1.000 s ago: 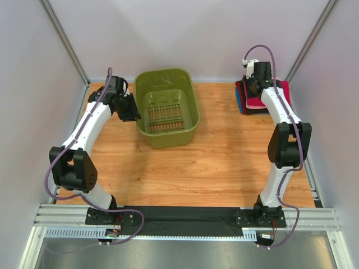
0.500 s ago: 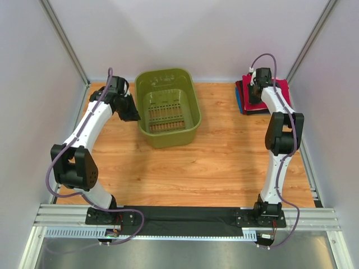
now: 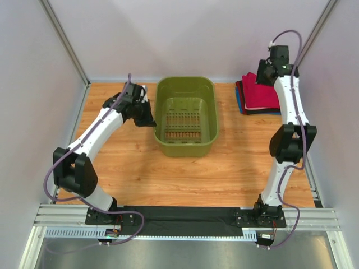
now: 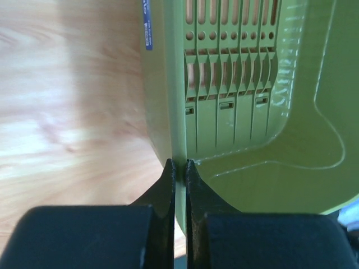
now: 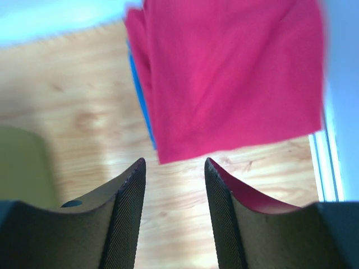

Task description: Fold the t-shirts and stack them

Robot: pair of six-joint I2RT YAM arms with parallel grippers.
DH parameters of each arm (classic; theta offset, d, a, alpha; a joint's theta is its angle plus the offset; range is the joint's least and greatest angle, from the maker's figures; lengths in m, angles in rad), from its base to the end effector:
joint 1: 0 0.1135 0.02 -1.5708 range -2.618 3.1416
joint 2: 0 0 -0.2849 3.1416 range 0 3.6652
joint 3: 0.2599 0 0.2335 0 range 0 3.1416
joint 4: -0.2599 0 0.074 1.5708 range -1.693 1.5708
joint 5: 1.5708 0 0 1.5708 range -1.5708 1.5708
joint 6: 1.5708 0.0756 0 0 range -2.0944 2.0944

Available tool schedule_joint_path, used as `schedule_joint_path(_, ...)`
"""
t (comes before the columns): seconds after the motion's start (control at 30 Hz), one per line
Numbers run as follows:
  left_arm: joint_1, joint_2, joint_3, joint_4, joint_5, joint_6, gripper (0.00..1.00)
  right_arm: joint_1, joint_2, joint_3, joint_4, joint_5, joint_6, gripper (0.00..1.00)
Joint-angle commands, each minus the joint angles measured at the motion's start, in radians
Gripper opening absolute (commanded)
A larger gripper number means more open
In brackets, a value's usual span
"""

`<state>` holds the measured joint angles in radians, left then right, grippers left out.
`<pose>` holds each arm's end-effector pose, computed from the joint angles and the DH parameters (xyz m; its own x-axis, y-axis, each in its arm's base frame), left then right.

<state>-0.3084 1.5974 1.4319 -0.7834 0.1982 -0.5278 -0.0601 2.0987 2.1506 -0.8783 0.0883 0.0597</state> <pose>0.3255 -0.1193 0.2999 -0.8740 -0.2398 -0.4227 -0.0385 0.9012 -0.4317 0.4856 -0.0359 0.3214 -0.7257 0.1032 -0.6802 0.1631 0.9863 -0.0243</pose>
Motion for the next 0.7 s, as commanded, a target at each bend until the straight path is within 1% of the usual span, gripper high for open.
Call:
schedule_joint_path(0.0,-0.102,-0.132,-0.088,0.055,0.089,-0.03,0.0,-0.009,-0.228,0.101,-0.12,-0.015,0.167,0.48)
schedule_joint_path(0.07,-0.159,-0.183,-0.144,0.091,0.11,-0.063,0.0,-0.01,-0.29,0.086,-0.159,-0.034,0.224,0.49)
schedule_joint_path(0.1,-0.179,-0.197,-0.16,0.107,0.115,-0.076,0.0,-0.01,-0.354,0.059,-0.165,-0.044,0.232,0.49)
schedule_joint_path(0.13,-0.22,-0.209,-0.172,0.13,0.115,-0.092,0.0,-0.01,-0.388,0.039,-0.169,-0.047,0.245,0.49)
schedule_joint_path(0.2,-0.26,-0.223,-0.189,0.147,0.101,-0.103,0.0,-0.01,-0.481,-0.019,-0.165,-0.053,0.25,0.49)
schedule_joint_path(0.27,-0.302,-0.209,-0.192,0.17,0.109,-0.141,0.0,-0.012,-0.546,-0.038,-0.174,-0.056,0.261,0.5)
schedule_joint_path(0.37,-0.345,-0.182,-0.203,0.263,0.125,-0.231,0.0,-0.015,-0.588,-0.04,-0.215,-0.062,0.294,0.49)
schedule_joint_path(0.43,-0.374,-0.151,-0.196,0.332,0.11,-0.274,0.0,-0.015,-0.623,-0.06,-0.234,-0.074,0.307,0.49)
schedule_joint_path(0.53,-0.399,-0.056,-0.121,0.36,0.101,-0.32,0.0,-0.015,-0.661,-0.089,-0.263,-0.073,0.325,0.48)
schedule_joint_path(0.57,-0.405,-0.001,-0.067,0.361,0.102,-0.342,0.0,-0.015,-0.669,-0.096,-0.272,-0.073,0.331,0.48)
schedule_joint_path(0.67,-0.437,0.087,0.034,0.378,0.125,-0.365,0.0,-0.015,-0.709,-0.115,-0.313,-0.053,0.35,0.48)
